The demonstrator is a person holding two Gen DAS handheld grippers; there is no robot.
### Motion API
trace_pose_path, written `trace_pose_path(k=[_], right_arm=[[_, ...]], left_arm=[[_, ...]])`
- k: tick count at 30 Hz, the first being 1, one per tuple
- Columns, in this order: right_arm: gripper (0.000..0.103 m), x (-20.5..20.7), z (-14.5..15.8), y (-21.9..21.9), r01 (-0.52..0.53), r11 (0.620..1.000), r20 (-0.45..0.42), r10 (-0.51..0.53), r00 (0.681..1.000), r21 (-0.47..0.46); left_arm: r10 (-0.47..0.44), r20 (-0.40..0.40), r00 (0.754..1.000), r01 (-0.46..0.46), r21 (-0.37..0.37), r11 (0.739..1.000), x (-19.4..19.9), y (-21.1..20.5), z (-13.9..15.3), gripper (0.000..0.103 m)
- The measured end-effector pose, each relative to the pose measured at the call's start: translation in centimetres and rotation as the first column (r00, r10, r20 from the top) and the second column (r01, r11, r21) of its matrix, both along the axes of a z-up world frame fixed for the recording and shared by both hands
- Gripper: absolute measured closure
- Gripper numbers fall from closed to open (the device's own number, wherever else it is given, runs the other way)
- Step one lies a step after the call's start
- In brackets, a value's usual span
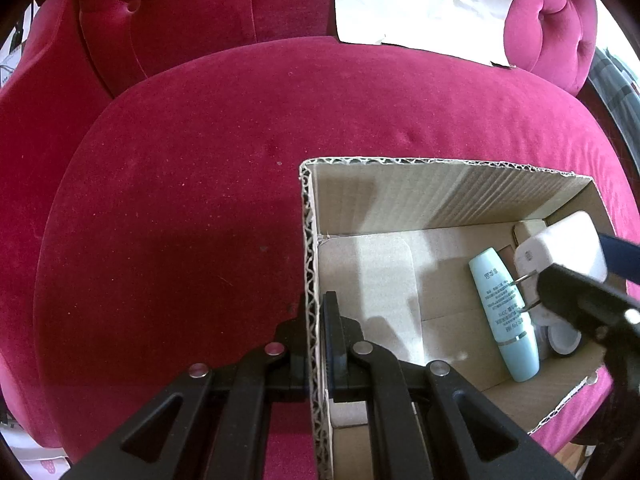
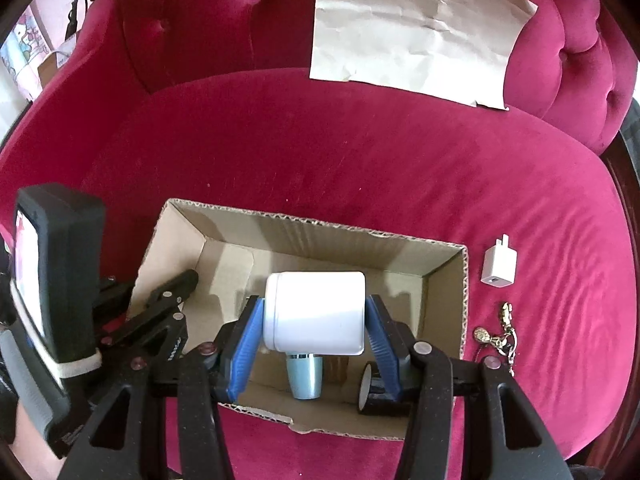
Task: Organize rigid objects
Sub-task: 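Lower the charger brick into the box and open the right tool, then move the right tool to the small white plug and grasp it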
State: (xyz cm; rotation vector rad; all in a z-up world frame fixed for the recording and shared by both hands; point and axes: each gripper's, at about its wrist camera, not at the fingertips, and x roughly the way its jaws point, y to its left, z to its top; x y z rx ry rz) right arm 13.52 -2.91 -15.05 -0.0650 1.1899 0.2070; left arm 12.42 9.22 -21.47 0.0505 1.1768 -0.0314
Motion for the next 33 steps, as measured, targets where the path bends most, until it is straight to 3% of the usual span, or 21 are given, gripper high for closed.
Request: trace_pose_path(k=[17,20,22,24,33], right_arm=[[0.047,0.0,-0.7,0.3,-0.013,1.0,0.01,0.012,1.0,0.017],[0.037,0.0,-0.1,0.4,-0.012,1.0,0.023,0.012,1.0,0.002],[0.014,0.1,0.1,0.4,-0.008,1.0,0.032,0.009,0.999,-0.006],[0.002,0.1,0.3,0.3,-0.004,1.0,0.042,0.004,0.999,-0.01],[0.0,0.4,0.5,-0.3,0.025,1.0,0.056,-0.024,0.998,-0.006]], left_arm=[[0.0,0.001,1.0,0.0,0.0,1.0,0.1,0.2,-0.1,0.098],[0.001,0.002,1.0,-0.001,-0.002,1.0,0.0,0.3,0.0,0.098],[0.002,0.002,1.0,-0.002,-0.003,1.0,0.0,0.3,0.0,0.098],[0.002,0.002,1.0,-0.002,-0.003,1.0,0.0,0.4,0.0,0.098],[0.002,0.002,1.0,-0.002,-0.002,1.0,0.0,0.5,0.1,0.098]])
